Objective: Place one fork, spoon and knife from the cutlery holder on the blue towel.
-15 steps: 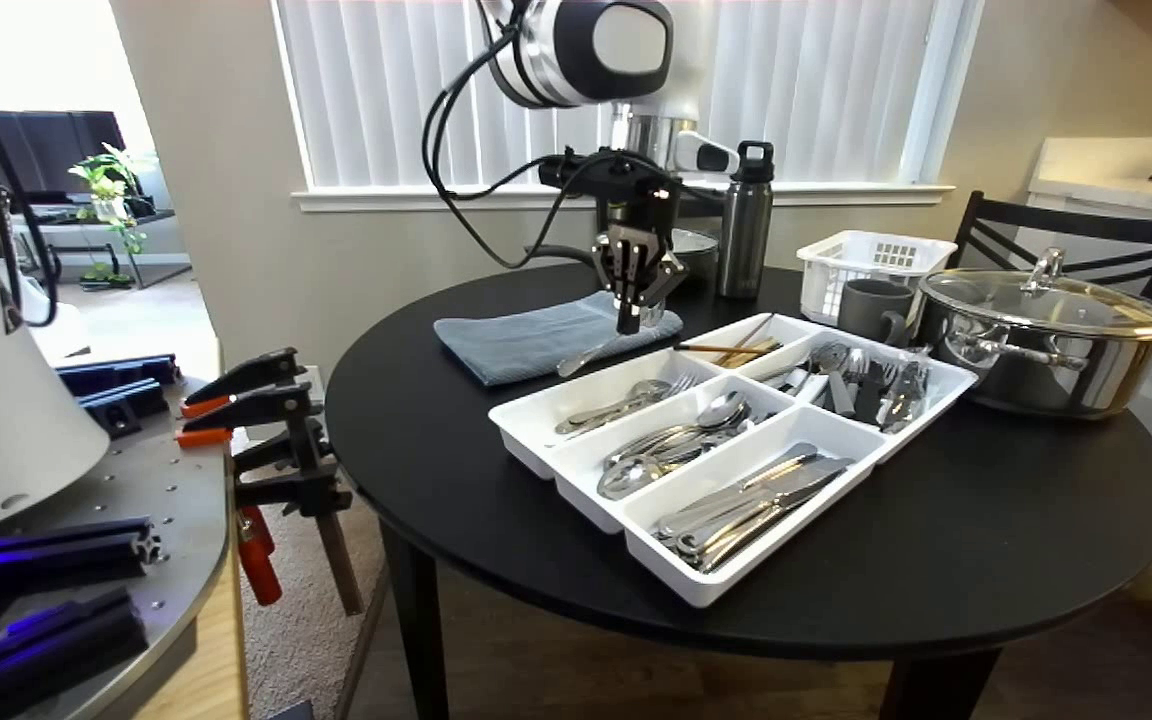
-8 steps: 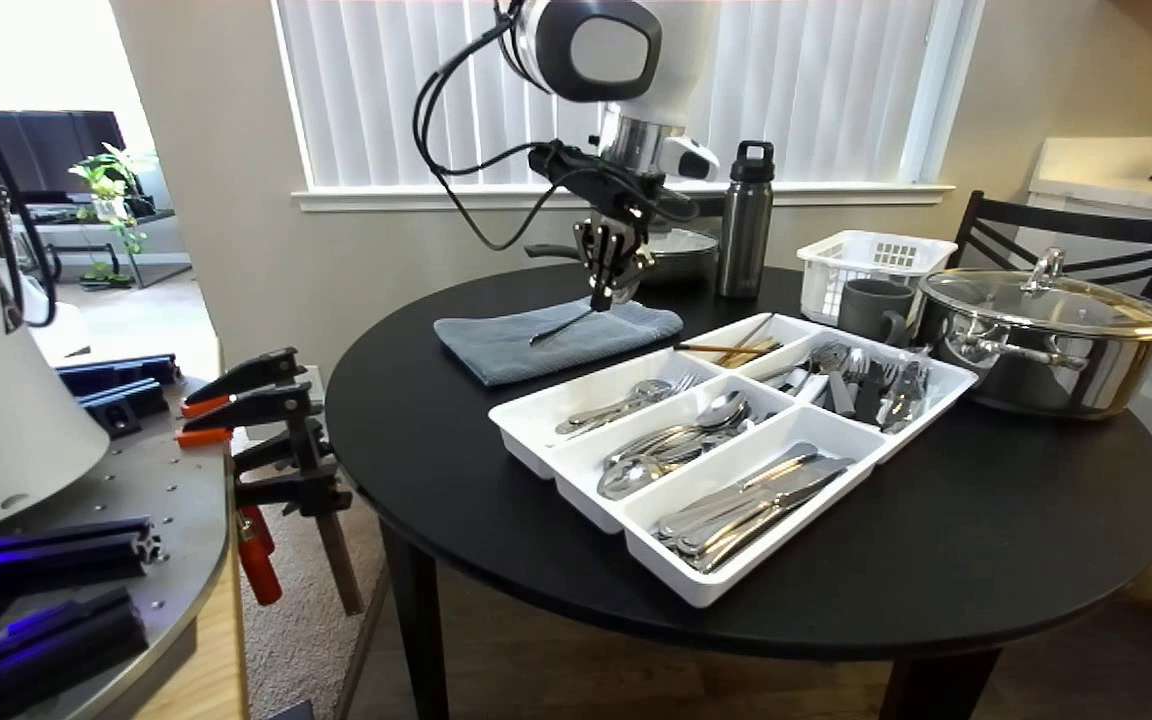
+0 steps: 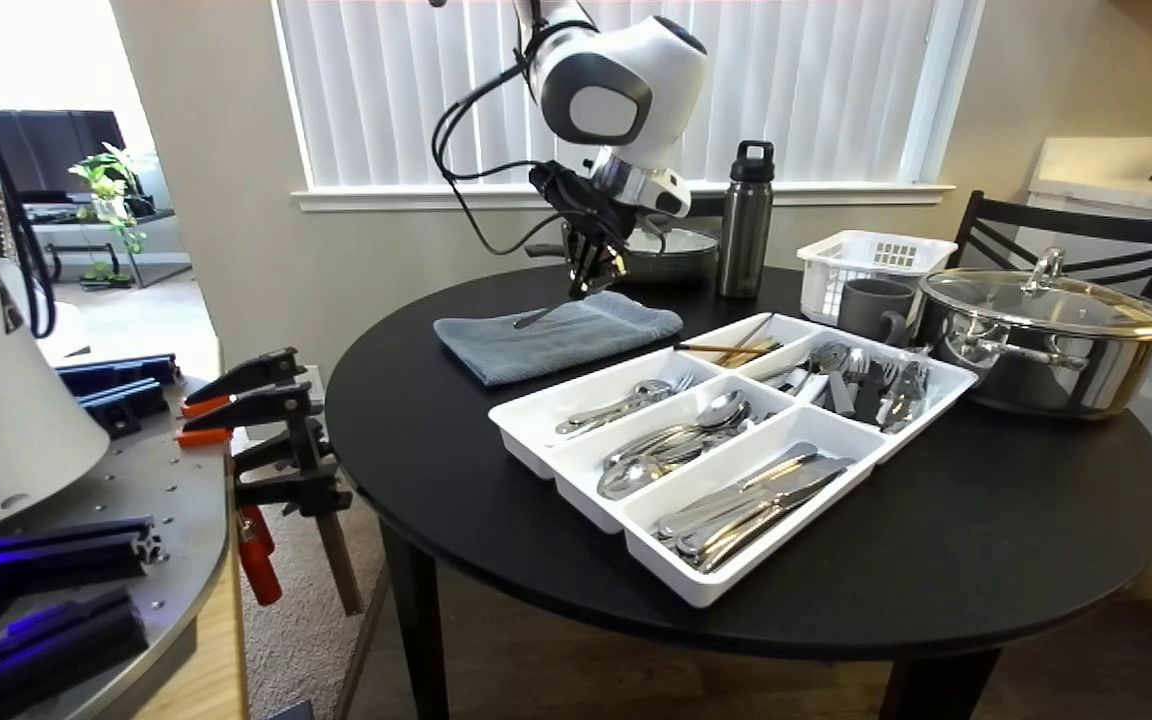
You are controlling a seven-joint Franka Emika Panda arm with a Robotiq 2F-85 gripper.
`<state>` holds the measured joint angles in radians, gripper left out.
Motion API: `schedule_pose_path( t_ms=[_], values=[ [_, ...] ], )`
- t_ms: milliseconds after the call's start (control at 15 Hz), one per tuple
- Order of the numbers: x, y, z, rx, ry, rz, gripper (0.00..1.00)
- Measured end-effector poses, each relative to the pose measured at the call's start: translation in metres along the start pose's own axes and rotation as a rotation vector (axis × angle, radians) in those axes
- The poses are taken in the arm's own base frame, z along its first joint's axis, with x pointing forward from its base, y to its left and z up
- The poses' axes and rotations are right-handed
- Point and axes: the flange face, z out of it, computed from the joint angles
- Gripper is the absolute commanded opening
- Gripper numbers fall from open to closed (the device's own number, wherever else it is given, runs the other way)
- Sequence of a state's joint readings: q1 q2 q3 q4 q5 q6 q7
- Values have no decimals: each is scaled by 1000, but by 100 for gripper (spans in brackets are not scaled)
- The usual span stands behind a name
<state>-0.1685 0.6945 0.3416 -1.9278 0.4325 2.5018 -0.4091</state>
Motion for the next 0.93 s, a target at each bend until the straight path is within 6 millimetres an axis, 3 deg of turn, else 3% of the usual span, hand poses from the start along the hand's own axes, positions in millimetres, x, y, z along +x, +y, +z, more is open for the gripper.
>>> schedule_pose_path(
  t_ms=[333,667,933],
  values=[
    [30,-42,36,105,14,-25,1],
    [40,-47,68,128,-2,-15,1],
    [47,-47,70,111,3,9,1]
  ],
)
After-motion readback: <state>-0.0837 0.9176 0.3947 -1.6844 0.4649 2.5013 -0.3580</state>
